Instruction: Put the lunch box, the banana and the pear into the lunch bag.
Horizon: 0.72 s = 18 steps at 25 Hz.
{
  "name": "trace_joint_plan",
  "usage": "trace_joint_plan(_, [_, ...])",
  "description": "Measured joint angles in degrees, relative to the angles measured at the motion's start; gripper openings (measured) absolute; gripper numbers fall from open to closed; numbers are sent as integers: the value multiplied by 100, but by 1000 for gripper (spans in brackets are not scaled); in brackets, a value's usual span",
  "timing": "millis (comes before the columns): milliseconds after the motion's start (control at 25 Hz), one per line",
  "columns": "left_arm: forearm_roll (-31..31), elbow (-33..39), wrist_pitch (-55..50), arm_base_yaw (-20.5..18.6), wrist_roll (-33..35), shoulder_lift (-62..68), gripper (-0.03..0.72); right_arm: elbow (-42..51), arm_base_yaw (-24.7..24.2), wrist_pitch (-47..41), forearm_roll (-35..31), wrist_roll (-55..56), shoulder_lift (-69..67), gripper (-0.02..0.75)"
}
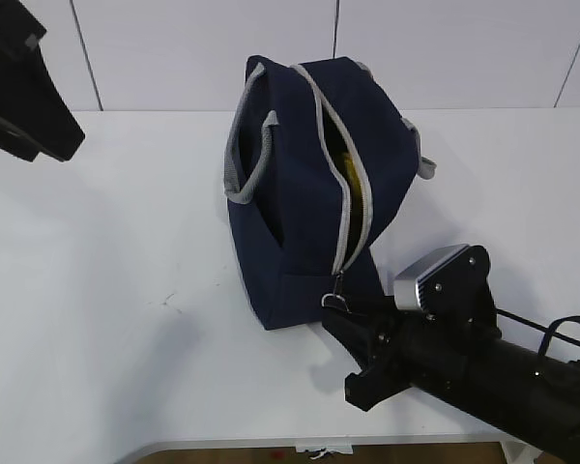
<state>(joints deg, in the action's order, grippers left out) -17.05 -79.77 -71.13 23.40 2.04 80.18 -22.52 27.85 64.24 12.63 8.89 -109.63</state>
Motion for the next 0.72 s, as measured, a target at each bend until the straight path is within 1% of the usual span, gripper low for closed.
trace_joint_plan(320, [-180, 0, 0, 0, 0, 0, 297, 87, 0, 45, 0, 10, 0, 209])
trace_joint_plan(720, [-219, 0, 0, 0, 0, 0, 288, 95, 0, 45, 0, 26, 0, 204])
